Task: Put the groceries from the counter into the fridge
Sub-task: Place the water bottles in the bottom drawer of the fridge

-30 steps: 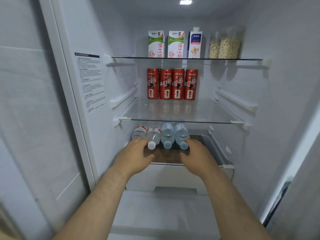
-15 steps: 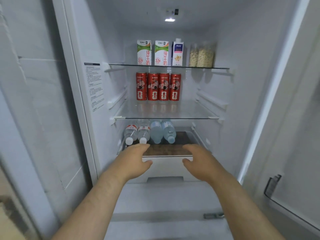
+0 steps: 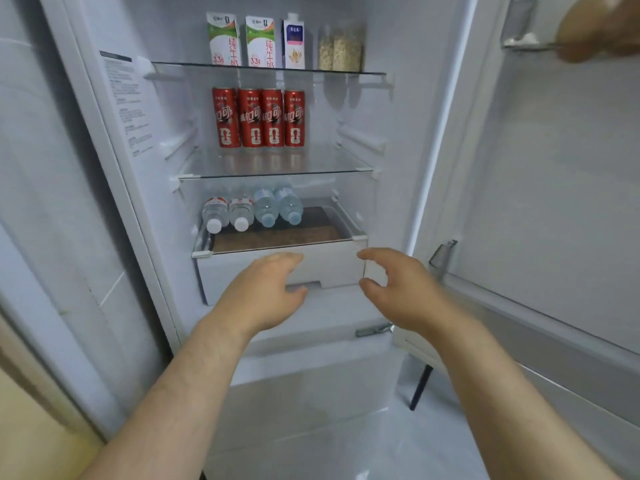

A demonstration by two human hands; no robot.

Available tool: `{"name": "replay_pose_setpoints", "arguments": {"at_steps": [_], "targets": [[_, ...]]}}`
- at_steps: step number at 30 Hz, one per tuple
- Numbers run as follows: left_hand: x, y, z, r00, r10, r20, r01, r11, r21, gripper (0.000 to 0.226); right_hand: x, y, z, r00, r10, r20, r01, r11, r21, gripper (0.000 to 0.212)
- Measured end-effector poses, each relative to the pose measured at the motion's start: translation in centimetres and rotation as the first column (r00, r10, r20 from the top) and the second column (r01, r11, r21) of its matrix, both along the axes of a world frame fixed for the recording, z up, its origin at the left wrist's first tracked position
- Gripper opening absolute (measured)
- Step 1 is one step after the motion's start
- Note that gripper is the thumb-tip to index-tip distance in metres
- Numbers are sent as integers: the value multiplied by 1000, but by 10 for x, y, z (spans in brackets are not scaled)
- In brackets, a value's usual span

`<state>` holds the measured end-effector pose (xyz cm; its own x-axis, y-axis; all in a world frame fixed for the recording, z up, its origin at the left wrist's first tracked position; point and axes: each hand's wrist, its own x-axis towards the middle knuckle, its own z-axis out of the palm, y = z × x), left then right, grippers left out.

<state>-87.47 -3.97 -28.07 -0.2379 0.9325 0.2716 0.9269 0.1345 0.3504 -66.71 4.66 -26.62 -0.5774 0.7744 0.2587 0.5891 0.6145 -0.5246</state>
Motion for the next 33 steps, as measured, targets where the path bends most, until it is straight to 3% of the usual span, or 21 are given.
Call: {"name": "replay_pose_setpoints", "arguments": {"at_steps": [7, 23, 33], "targets": [[60, -11, 14, 996, -76, -45, 76, 997, -12, 63, 72, -37, 11, 995, -94, -41, 93, 996, -14, 48], [216, -68, 43, 989, -131, -71, 130, 991, -22, 62, 230, -109, 28, 989, -123, 79, 115, 989, 96, 49], [305, -90, 39, 957, -276, -83, 279, 960, 25, 59, 328, -153, 29, 968, -213, 130, 191, 968, 163, 48]]}}
